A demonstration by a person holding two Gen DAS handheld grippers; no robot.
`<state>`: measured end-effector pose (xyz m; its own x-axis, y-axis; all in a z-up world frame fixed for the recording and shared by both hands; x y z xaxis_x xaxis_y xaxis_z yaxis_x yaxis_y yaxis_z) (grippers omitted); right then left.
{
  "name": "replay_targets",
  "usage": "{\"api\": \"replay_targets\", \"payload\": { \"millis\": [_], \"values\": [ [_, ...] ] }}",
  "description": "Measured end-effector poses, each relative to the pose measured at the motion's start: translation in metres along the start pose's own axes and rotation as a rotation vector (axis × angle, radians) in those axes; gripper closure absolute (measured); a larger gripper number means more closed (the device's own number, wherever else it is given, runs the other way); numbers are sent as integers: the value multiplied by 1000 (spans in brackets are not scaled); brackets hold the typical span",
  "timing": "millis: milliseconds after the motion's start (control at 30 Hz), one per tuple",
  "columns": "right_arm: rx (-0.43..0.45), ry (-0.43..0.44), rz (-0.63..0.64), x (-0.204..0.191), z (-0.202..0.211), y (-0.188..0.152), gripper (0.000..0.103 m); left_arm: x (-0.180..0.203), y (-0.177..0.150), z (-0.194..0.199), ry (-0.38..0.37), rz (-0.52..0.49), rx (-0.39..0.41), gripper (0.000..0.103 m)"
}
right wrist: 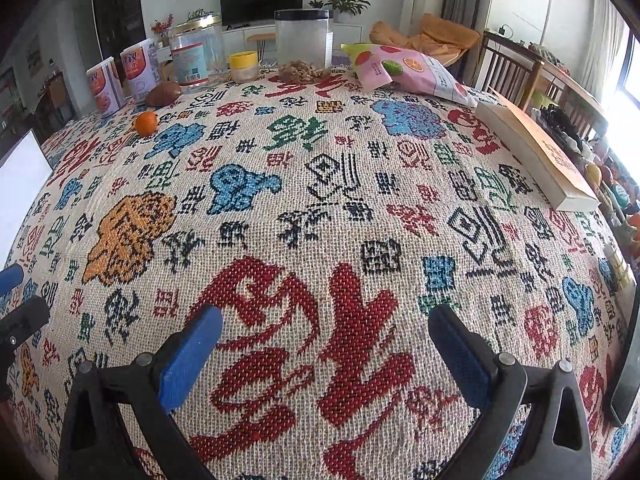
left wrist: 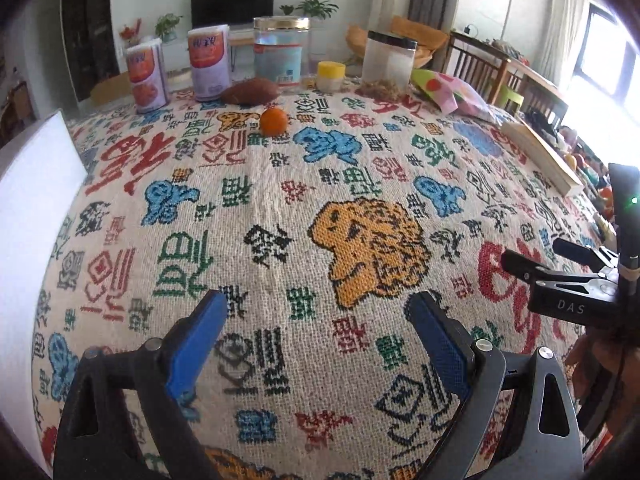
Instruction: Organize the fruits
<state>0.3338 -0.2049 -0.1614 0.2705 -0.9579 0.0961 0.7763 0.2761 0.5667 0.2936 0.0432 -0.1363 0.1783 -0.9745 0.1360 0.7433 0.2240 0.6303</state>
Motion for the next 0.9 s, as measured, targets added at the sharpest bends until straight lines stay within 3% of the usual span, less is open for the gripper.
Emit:
{"api": "replay_targets", "payload": {
  "millis": [133, 200, 500, 633, 767, 900],
  "values": [
    [-9, 17, -30, 22, -29, 17, 0, 3, 17, -37, 59, 18, 8, 9],
    [-2, 16, -38, 29, -33, 23, 0, 2, 16, -51, 100, 2, -32, 7],
    [1, 7, -28, 27, -34, 23, 0, 3, 18, -44, 123, 13, -38, 1],
    [1, 7, -22, 27, -34, 24, 0, -23, 18, -42, 157, 115, -18, 1],
    [18, 72, 109, -2, -43, 43, 0, -24, 20, -47, 204, 107, -28, 0],
    [13, 102, 96, -5, -47, 46, 0, -25, 21, -48, 199, 112, -29, 0]
  ]
}}
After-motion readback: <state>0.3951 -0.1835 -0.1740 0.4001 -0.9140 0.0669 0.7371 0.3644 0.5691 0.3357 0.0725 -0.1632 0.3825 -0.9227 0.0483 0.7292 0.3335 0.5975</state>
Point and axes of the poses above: each gripper's, at about its wrist camera, not at the fingertips, and z roughly against the way its jaws point, x to its right, y to its top, the point moved 6 cm from there along -z, roughly the way its jaws point, and after that the axes turned 6 degrees about z, right-handed, at the moved point
